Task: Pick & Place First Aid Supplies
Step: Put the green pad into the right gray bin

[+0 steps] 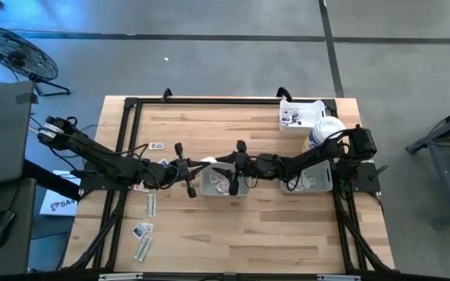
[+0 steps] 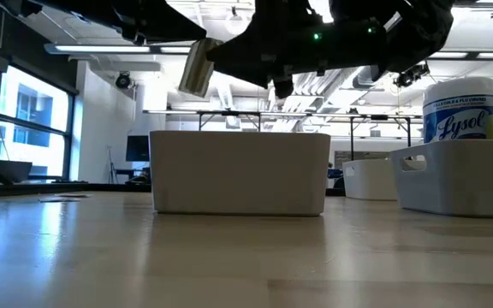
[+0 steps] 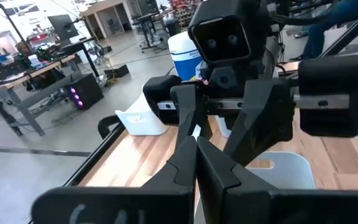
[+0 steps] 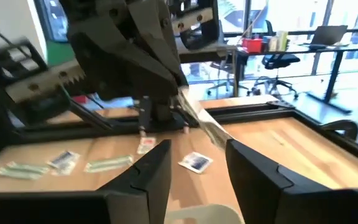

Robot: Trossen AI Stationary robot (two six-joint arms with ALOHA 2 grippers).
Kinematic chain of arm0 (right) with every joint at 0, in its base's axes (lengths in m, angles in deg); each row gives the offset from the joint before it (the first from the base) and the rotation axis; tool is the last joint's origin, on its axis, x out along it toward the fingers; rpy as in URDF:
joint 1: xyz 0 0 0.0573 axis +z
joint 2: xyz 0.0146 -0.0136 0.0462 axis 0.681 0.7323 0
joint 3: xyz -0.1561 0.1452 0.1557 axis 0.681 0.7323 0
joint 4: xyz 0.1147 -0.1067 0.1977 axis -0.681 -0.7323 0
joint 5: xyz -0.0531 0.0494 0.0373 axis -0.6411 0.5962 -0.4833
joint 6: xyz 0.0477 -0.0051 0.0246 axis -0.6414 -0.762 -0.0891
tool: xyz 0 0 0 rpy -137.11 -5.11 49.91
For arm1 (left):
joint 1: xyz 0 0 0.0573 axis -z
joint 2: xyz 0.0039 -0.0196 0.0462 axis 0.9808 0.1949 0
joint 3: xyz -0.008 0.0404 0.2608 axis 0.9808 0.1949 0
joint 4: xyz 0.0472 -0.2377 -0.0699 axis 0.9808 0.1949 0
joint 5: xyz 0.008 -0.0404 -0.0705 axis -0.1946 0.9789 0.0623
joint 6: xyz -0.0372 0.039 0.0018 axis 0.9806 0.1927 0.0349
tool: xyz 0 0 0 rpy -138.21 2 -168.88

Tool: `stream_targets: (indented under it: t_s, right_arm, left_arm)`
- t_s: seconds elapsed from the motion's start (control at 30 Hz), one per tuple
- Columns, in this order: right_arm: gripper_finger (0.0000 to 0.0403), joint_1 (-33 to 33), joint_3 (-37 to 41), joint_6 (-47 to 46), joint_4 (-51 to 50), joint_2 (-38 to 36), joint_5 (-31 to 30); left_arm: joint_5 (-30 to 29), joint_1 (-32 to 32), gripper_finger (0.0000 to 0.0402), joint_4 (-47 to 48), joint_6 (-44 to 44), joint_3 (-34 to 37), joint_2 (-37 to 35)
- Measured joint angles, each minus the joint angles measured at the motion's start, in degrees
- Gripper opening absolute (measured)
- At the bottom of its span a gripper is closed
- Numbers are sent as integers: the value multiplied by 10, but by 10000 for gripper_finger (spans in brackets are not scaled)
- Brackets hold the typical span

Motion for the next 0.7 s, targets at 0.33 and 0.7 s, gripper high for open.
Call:
stream_targets:
  t_s: [0.33,0.7]
  right_arm:
    - [169,11,0,68,-12,0,-26]
    - [22,-1,0,74,16,0,62]
  left_arm:
    - [7,0,0,4,2,0,0]
    - [41,0,0,-40,-1,0,0]
